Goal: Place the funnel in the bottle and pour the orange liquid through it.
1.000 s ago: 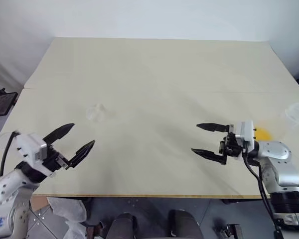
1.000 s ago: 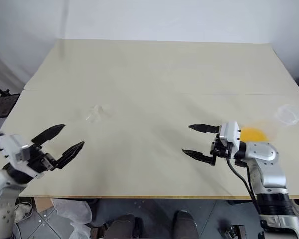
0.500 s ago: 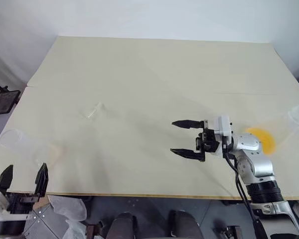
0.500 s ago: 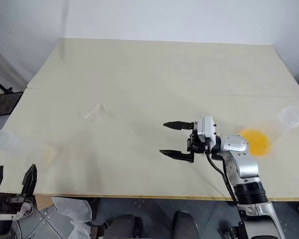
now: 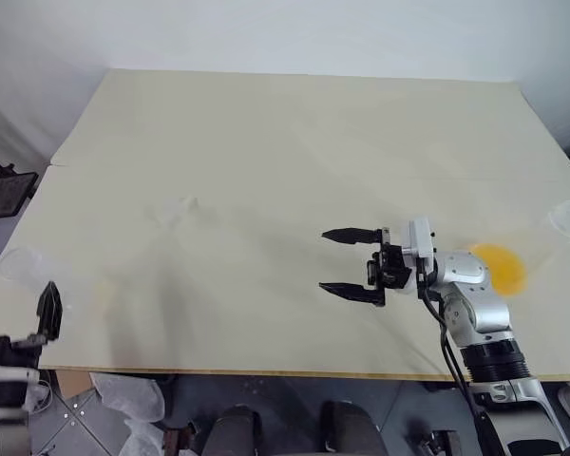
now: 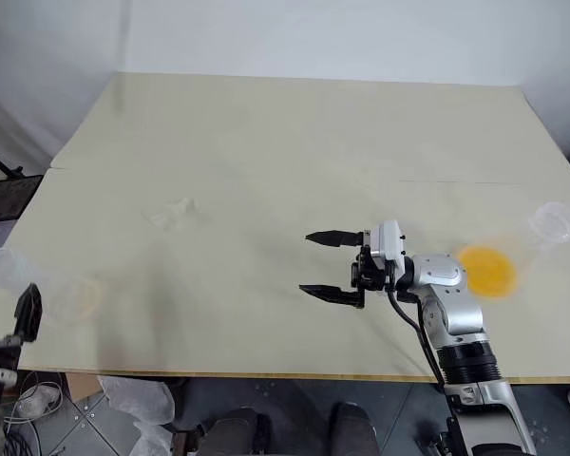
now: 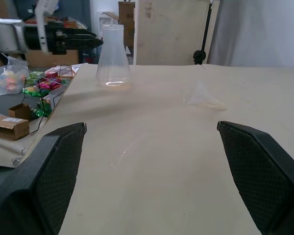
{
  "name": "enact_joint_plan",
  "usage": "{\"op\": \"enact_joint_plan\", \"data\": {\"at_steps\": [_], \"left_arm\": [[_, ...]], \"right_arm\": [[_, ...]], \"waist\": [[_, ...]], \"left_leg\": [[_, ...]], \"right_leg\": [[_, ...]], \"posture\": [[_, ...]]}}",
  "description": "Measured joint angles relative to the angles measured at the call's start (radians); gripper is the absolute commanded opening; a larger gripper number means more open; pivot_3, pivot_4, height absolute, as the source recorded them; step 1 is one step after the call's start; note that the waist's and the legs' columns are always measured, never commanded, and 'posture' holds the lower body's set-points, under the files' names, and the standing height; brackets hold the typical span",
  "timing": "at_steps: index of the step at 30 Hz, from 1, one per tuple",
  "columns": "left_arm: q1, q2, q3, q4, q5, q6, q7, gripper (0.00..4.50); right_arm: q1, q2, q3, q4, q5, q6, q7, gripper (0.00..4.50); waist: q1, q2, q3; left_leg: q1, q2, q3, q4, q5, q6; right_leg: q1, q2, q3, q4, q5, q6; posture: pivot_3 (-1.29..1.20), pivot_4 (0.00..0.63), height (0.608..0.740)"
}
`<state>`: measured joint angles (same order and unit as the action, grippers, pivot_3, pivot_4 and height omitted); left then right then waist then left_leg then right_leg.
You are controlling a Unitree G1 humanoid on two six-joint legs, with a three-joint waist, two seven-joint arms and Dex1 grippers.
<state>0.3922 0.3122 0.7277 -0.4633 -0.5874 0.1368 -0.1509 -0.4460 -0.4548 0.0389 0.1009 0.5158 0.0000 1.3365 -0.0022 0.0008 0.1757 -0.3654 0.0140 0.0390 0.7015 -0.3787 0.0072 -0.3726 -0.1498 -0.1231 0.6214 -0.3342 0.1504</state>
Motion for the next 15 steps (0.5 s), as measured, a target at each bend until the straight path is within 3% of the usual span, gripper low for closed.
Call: {"op": "enact_joint_plan", "data": {"at_steps": [7, 10, 15], "left_arm": [[-0.085, 0.120, -0.006, -0.032, -0.006, 0.180, 0.047, 4.49], [-0.110, 0.135, -0.007, -0.030, -0.006, 0.208, 0.040, 3.91], [-0.144, 0.140, -0.008, -0.028, -0.007, 0.233, 0.024, 2.46]], "right_arm": [[0.020, 0.011, 0.001, -0.023, -0.001, 0.001, -0.016, 4.50], [0.025, 0.014, 0.002, -0.026, -0.004, 0.002, -0.025, 4.50], [0.040, 0.015, 0.002, -0.041, -0.010, 0.000, -0.038, 4.50]], "waist": [[-0.003, 0.000, 0.000], [-0.002, 0.000, 0.000], [-0.001, 0.000, 0.000]], "left_leg": [[0.000, 0.000, 0.000, 0.000, 0.000, 0.000], [0.000, 0.000, 0.000, 0.000, 0.000, 0.000], [0.000, 0.000, 0.000, 0.000, 0.000, 0.000]], "right_leg": [[0.000, 0.000, 0.000, 0.000, 0.000, 0.000], [0.000, 0.001, 0.000, 0.000, 0.000, 0.000], [0.000, 0.000, 0.000, 0.000, 0.000, 0.000]], "posture": [[0.00, 0.150, 0.740], [0.00, 0.150, 0.740], [0.00, 0.150, 0.740]]}}
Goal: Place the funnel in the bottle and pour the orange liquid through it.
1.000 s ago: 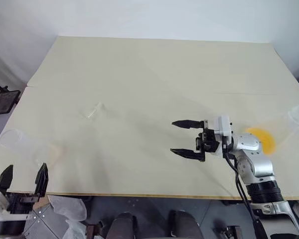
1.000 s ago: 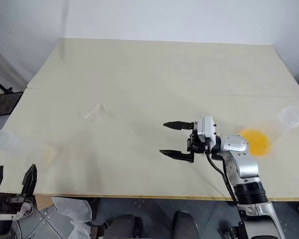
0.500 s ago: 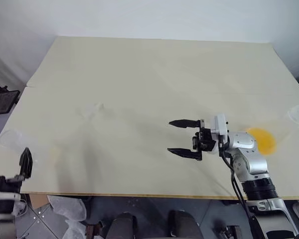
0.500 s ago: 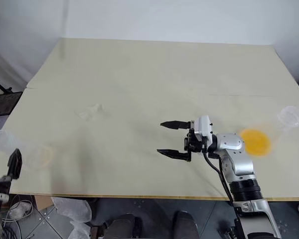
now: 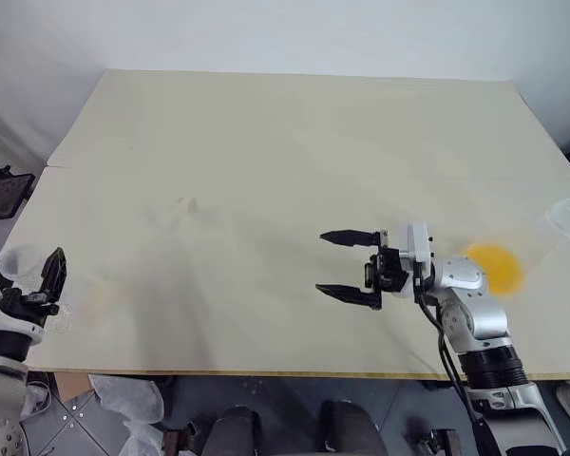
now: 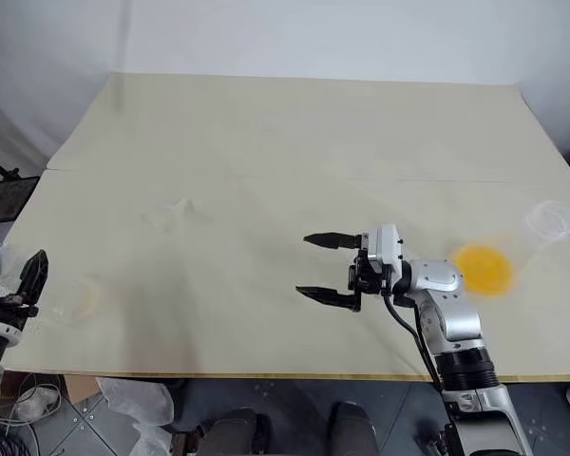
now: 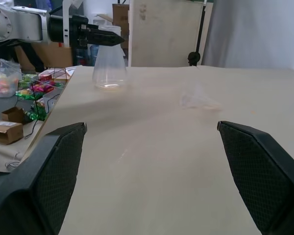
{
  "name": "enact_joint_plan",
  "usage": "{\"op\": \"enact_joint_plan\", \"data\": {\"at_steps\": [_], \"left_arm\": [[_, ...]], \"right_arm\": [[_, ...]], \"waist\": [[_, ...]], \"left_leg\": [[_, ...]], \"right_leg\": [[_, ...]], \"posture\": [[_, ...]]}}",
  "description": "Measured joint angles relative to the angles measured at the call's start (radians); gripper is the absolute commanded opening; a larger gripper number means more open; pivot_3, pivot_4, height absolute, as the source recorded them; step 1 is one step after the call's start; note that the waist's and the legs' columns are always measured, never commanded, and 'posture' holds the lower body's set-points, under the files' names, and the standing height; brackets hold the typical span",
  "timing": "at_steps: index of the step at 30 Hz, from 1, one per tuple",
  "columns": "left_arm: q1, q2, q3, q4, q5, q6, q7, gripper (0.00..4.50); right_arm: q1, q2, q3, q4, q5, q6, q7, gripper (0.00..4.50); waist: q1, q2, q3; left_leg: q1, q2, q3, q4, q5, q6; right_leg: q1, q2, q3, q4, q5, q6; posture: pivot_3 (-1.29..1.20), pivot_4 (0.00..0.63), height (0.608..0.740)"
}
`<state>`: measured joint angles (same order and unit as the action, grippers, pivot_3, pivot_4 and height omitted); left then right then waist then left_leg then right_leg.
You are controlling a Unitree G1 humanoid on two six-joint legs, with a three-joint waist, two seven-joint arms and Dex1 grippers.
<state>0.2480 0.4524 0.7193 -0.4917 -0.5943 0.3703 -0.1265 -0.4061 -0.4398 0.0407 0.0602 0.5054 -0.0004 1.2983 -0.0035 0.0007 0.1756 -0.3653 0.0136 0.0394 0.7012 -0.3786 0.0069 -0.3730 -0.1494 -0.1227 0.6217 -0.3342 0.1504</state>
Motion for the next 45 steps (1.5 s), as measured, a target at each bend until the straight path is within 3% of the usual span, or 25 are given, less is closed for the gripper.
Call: {"op": "enact_joint_plan", "data": {"at_steps": [7, 10, 14, 19, 22, 28, 34, 37, 43, 45], "left_arm": [[-0.075, 0.001, -0.031, 0.016, -0.006, 0.012, -0.026, 2.40], [-0.187, 0.072, -0.076, 0.037, -0.036, 0.014, -0.100, 2.40], [-0.407, 0.197, -0.217, 0.063, -0.084, 0.060, -0.258, 2.40], [-0.725, 0.234, -0.510, 0.200, -0.139, 0.170, -0.530, 2.40], [-0.918, 0.128, -0.680, 0.388, -0.052, 0.123, -0.647, 2.40], [-1.121, -0.117, -0.881, 0.790, 0.172, -0.129, -0.762, 2.40], [-1.245, -0.254, -0.920, 1.150, 0.314, -0.357, -0.826, 2.40], [-1.295, -0.283, -0.915, 1.230, 0.343, -0.414, -0.853, 2.40], [-1.303, -0.298, -0.885, 1.256, 0.343, -0.386, -0.927, 4.36], [-1.303, -0.294, -0.872, 1.247, 0.343, -0.382, -0.946, 4.46]], "right_arm": [[0.030, -0.003, -0.009, -0.006, -0.012, -0.008, -0.017, 4.50], [0.048, -0.031, -0.029, -0.028, -0.013, -0.018, -0.038, 4.50], [0.125, -0.096, -0.108, -0.068, -0.013, -0.020, -0.080, 4.50], [0.301, -0.144, -0.226, -0.163, -0.015, -0.021, -0.170, 4.50], [0.403, -0.150, -0.305, -0.220, -0.020, -0.026, -0.234, 4.50], [0.543, -0.147, -0.381, -0.338, -0.032, -0.040, -0.333, 4.50], [0.650, -0.108, -0.400, -0.455, -0.037, -0.040, -0.427, 4.50], [0.663, -0.093, -0.392, -0.490, -0.045, -0.040, -0.461, 4.50], [0.659, -0.091, -0.362, -0.503, -0.053, -0.036, -0.499, 4.50], [0.655, -0.091, -0.361, -0.505, -0.052, -0.022, -0.505, 4.50]], "waist": [[0.004, 0.000, 0.000], [0.011, -0.001, 0.000], [0.017, -0.001, -0.001], [0.023, 0.000, 0.000], [0.027, 0.000, 0.000], [0.024, -0.001, 0.000], [0.028, -0.002, 0.001], [0.028, -0.002, 0.001], [0.027, -0.002, 0.001], [0.027, -0.002, 0.001]], "left_leg": [[0.000, 0.000, 0.000, 0.000, 0.000, 0.000], [-0.001, -0.001, -0.002, 0.002, 0.000, 0.000], [-0.001, -0.002, -0.001, 0.000, 0.000, 0.000], [-0.002, -0.002, 0.004, -0.001, 0.000, 0.000], [-0.002, -0.002, 0.008, 0.000, 0.000, 0.000], [-0.002, -0.001, 0.012, -0.001, 0.000, 0.000], [-0.002, -0.001, 0.013, 0.000, 0.000, 0.000], [-0.002, -0.002, 0.013, 0.000, 0.000, 0.000], [-0.002, -0.001, 0.013, 0.000, 0.000, 0.000], [-0.002, -0.001, 0.012, 0.000, 0.000, 0.000]], "right_leg": [[0.000, 0.000, 0.000, 0.000, 0.000, 0.000], [0.000, 0.000, -0.001, 0.001, 0.000, 0.000], [0.000, -0.001, 0.000, 0.000, 0.000, 0.000], [-0.001, 0.000, -0.003, 0.001, 0.000, 0.000], [-0.001, 0.001, -0.003, 0.001, 0.000, 0.000], [-0.002, 0.001, -0.003, 0.000, 0.000, 0.000], [-0.003, 0.000, -0.003, 0.000, 0.000, 0.000], [-0.003, 0.000, -0.003, 0.000, 0.000, 0.000], [-0.003, 0.000, -0.004, 0.000, 0.000, 0.000], [-0.003, 0.000, -0.004, 0.000, 0.000, 0.000]], "posture": [[0.00, 0.150, 0.740], [0.00, 0.150, 0.740], [0.00, 0.150, 0.740], [0.00, 0.150, 0.740], [0.00, 0.150, 0.740], [0.00, 0.150, 0.740], [0.00, 0.150, 0.740], [0.00, 0.150, 0.740], [0.00, 0.150, 0.740], [0.00, 0.150, 0.740]]}}
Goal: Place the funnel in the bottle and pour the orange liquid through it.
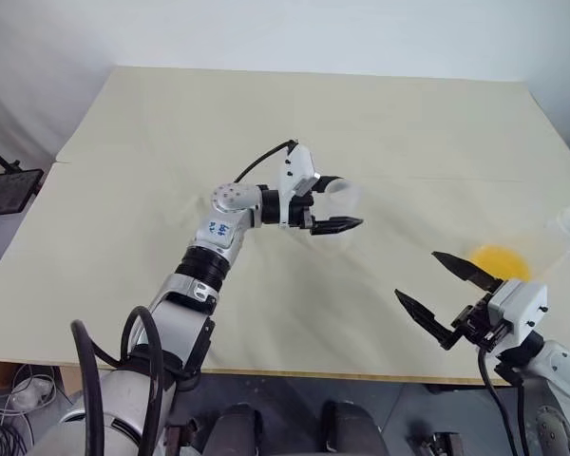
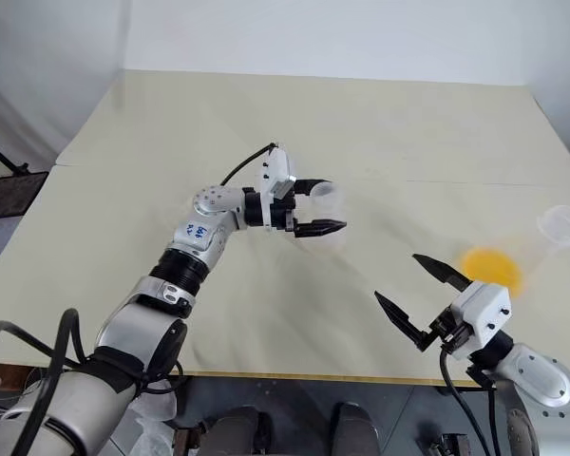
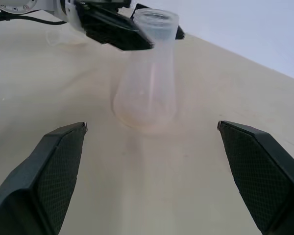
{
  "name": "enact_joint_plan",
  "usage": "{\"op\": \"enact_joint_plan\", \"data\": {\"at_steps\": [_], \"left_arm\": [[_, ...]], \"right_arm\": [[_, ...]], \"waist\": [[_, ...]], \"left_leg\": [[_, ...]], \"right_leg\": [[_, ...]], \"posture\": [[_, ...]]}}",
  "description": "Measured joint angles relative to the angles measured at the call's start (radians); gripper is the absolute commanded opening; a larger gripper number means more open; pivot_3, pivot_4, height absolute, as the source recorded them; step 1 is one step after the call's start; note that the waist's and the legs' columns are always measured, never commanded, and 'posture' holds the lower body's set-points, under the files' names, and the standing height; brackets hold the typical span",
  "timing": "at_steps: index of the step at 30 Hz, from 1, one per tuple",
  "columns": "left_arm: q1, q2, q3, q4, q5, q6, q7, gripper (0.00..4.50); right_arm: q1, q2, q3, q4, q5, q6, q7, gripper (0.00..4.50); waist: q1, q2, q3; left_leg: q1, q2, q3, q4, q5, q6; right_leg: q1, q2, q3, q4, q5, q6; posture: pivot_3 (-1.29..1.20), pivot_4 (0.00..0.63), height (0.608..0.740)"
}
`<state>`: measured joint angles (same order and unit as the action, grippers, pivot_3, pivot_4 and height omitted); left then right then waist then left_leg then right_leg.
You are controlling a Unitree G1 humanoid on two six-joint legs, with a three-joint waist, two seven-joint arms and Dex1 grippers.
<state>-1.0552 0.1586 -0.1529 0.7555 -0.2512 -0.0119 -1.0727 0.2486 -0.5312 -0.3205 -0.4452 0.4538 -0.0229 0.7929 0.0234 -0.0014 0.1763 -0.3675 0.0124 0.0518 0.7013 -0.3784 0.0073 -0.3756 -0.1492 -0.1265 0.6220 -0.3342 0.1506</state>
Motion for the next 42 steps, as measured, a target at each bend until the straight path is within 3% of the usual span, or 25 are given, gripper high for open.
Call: {"op": "enact_joint_plan", "data": {"at_steps": [11, 15, 20, 25, 33, 39, 42], "left_arm": [[0.052, 0.067, 0.065, -0.098, -0.006, 0.022, -0.029, 4.46], [0.115, 0.148, 0.104, -0.164, -0.012, 0.009, -0.042, 4.46], [0.276, 0.258, 0.222, -0.297, -0.068, -0.014, -0.032, 4.46], [0.539, 0.327, 0.383, -0.575, -0.139, 0.027, 0.091, 4.46], [1.064, 0.289, 0.691, -0.868, -0.167, 0.046, 0.381, 4.46], [1.253, 0.230, 0.776, -0.948, -0.242, 0.063, 0.458, 4.46], [1.265, 0.219, 0.767, -0.953, -0.261, 0.083, 0.479, 4.46]], "right_arm": [[-0.085, -0.015, 0.040, 0.015, 0.010, 0.030, 0.015, 4.50], [-0.176, -0.017, 0.072, 0.065, 0.018, 0.047, 0.039, 4.50], [-0.297, -0.031, 0.126, 0.146, 0.037, 0.070, 0.102, 4.50], [-0.422, -0.029, 0.210, 0.212, 0.041, 0.088, 0.168, 4.50], [-0.527, -0.012, 0.294, 0.262, 0.051, 0.116, 0.255, 4.50], [-0.579, -0.005, 0.318, 0.304, 0.052, 0.120, 0.290, 4.50], [-0.585, -0.005, 0.319, 0.316, 0.052, 0.121, 0.303, 4.50]], "waist": [[-0.002, 0.000, 0.000], [-0.019, 0.000, 0.000], [-0.029, 0.000, 0.000], [-0.029, 0.000, 0.000], [-0.022, 0.000, 0.000], [-0.018, 0.000, 0.000], [-0.015, 0.000, 0.000]], "left_leg": [[0.000, 0.000, -0.001, 0.001, 0.000, 0.000], [0.001, 0.001, -0.001, 0.000, 0.000, 0.000], [0.001, 0.002, -0.004, 0.002, 0.000, 0.000], [0.001, 0.001, -0.013, 0.002, 0.000, 0.000], [0.001, 0.001, -0.015, 0.003, 0.000, 0.000], [0.001, 0.001, -0.015, 0.004, 0.000, 0.000], [0.001, 0.001, -0.015, 0.004, 0.000, 0.000]], "right_leg": [[0.000, 0.000, 0.000, 0.001, 0.000, 0.000], [0.000, 0.000, 0.000, 0.002, 0.000, 0.000], [0.000, 0.000, -0.002, 0.004, 0.000, 0.000], [0.001, -0.001, -0.002, 0.004, 0.000, 0.000], [0.002, -0.002, -0.002, 0.004, 0.000, 0.000], [0.003, -0.002, -0.001, 0.003, 0.000, 0.000], [0.003, -0.002, -0.002, 0.004, 0.000, 0.000]], "posture": [[0.00, 0.150, 0.740], [0.00, 0.150, 0.740], [0.00, 0.150, 0.740], [0.00, 0.150, 0.740], [0.00, 0.150, 0.740], [0.00, 0.150, 0.740], [0.00, 0.150, 0.740]]}}
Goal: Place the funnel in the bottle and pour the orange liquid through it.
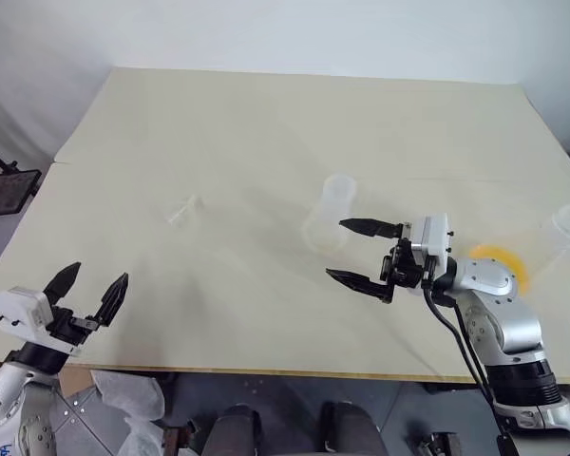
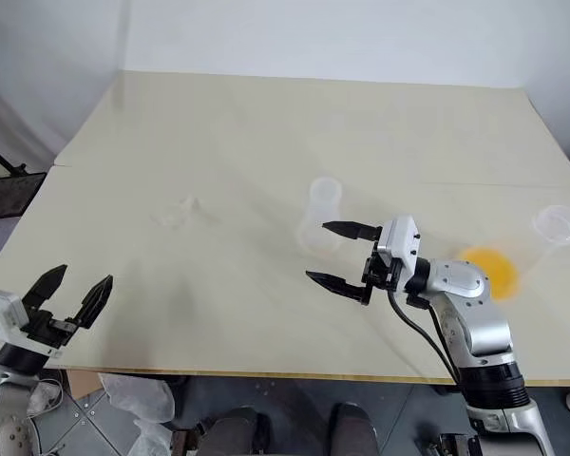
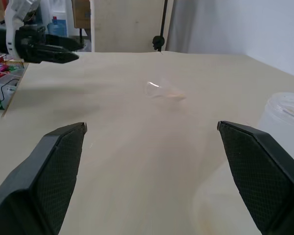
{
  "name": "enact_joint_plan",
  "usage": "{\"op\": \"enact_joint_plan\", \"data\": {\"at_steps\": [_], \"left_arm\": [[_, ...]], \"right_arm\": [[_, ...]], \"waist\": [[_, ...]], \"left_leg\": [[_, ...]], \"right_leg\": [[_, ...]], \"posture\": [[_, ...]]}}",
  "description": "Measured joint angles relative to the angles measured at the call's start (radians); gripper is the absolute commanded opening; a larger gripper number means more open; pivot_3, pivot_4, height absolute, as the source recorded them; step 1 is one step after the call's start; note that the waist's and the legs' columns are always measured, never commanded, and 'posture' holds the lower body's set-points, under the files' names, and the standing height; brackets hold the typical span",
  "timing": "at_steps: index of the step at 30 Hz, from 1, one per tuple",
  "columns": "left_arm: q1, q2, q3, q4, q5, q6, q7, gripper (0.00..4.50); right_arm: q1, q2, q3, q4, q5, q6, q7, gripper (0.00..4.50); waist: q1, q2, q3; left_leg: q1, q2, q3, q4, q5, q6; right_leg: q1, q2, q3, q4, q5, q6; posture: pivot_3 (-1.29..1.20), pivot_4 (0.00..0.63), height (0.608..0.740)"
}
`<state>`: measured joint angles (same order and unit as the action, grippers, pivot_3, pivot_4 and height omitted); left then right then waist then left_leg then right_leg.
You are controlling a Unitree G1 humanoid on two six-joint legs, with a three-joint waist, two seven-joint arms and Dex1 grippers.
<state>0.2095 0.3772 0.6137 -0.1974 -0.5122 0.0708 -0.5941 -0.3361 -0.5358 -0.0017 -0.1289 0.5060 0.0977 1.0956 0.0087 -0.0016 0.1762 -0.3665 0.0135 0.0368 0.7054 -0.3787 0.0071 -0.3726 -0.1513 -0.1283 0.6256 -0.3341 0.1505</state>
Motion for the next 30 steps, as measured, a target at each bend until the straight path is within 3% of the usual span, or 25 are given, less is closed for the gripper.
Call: {"op": "enact_joint_plan", "data": {"at_steps": [8, 14, 20, 23, 30], "left_arm": [[-0.204, -0.004, -0.200, -0.005, 0.056, 0.077, 0.085, 4.46], [-0.433, -0.026, -0.342, 0.165, 0.156, 0.121, 0.172, 4.46], [-0.592, -0.041, -0.367, 0.376, 0.224, 0.123, 0.250, 4.46], [-0.650, -0.041, -0.367, 0.442, 0.243, 0.105, 0.266, 3.84], [-0.651, -0.024, -0.365, 0.459, 0.247, 0.102, 0.263, 1.56]], "right_arm": [[0.006, 0.000, -0.001, 0.007, 0.000, 0.005, 0.003, 4.50], [0.028, 0.001, 0.003, -0.031, 0.001, 0.024, -0.002, 4.50], [0.058, 0.002, -0.002, -0.060, 0.002, 0.039, -0.026, 4.50], [0.070, 0.002, -0.002, -0.076, 0.004, 0.042, -0.037, 4.50], [0.087, 0.002, -0.003, -0.092, 0.008, 0.044, -0.050, 4.50]], "waist": [[0.000, 0.000, 0.000], [-0.014, 0.000, 0.000], [-0.010, 0.000, 0.000], [-0.010, 0.000, 0.000], [-0.012, 0.000, 0.000]], "left_leg": [[0.000, -0.001, 0.001, 0.000, 0.000, 0.000], [0.001, -0.001, 0.002, -0.002, 0.000, 0.000], [0.000, -0.001, 0.003, -0.002, 0.000, 0.000], [0.000, -0.001, 0.003, -0.002, 0.000, 0.000], [-0.001, -0.001, 0.003, -0.002, 0.000, 0.000]], "right_leg": [[0.000, 0.000, 0.000, 0.000, 0.000, 0.000], [-0.001, 0.000, 0.000, 0.000, 0.000, 0.000], [-0.002, 0.001, -0.002, 0.001, 0.000, 0.000], [-0.001, 0.001, -0.002, 0.001, 0.000, 0.000], [-0.002, 0.001, -0.003, 0.001, 0.000, 0.000]], "posture": [[0.00, 0.150, 0.740], [0.00, 0.150, 0.740], [0.00, 0.150, 0.740], [0.00, 0.150, 0.740], [0.00, 0.150, 0.740]]}}
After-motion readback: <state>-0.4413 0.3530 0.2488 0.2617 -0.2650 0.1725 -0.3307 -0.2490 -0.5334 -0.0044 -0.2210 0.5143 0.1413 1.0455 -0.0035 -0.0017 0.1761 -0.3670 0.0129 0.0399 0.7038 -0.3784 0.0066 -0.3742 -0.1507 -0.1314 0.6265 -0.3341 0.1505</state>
